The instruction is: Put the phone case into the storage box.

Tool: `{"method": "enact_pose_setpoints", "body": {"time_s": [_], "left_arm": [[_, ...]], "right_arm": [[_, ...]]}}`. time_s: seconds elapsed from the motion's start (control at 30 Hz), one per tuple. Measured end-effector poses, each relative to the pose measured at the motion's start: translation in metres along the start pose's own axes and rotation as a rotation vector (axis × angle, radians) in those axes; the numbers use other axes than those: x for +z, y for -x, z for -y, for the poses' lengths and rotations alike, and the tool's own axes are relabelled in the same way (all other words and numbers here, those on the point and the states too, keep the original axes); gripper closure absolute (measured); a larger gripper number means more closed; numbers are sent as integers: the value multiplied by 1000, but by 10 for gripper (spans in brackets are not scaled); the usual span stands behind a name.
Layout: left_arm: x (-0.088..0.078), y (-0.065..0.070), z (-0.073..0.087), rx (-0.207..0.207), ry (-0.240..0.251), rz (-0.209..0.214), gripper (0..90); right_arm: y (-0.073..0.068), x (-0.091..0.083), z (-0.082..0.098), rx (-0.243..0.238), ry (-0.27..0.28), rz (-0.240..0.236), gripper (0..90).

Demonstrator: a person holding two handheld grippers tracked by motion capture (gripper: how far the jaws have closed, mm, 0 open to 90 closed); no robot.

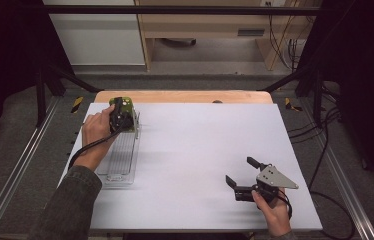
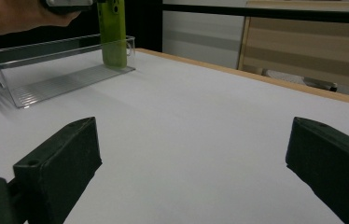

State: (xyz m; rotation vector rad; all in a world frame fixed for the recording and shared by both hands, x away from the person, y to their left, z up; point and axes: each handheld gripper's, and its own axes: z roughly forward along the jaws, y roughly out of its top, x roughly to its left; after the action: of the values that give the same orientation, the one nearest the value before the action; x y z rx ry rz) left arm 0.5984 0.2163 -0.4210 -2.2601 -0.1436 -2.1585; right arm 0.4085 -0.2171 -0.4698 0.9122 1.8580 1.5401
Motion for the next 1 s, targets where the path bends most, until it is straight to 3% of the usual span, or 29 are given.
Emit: {"method": "enact_pose_setpoints", "body": {"time_s": [0.27, 0.5, 0.67, 0.83, 1.0], "left_arm": [[2, -2, 0, -2, -6, 3, 827], [-1, -8, 2, -80, -11, 8, 651], [-4, -11, 2, -102, -10, 13, 572], [-8, -17, 3, -196, -25, 30, 506], [-12, -22, 5, -242, -27, 30, 444]], "right_arm": [[0, 0, 0, -4, 2, -1, 31], [-1, 0, -1, -4, 10, -4, 31], [-1, 1, 0, -2, 10, -4, 31], [-1, 1, -1, 3, 14, 1, 31], [0, 1, 0, 5, 12, -2, 31]]}}
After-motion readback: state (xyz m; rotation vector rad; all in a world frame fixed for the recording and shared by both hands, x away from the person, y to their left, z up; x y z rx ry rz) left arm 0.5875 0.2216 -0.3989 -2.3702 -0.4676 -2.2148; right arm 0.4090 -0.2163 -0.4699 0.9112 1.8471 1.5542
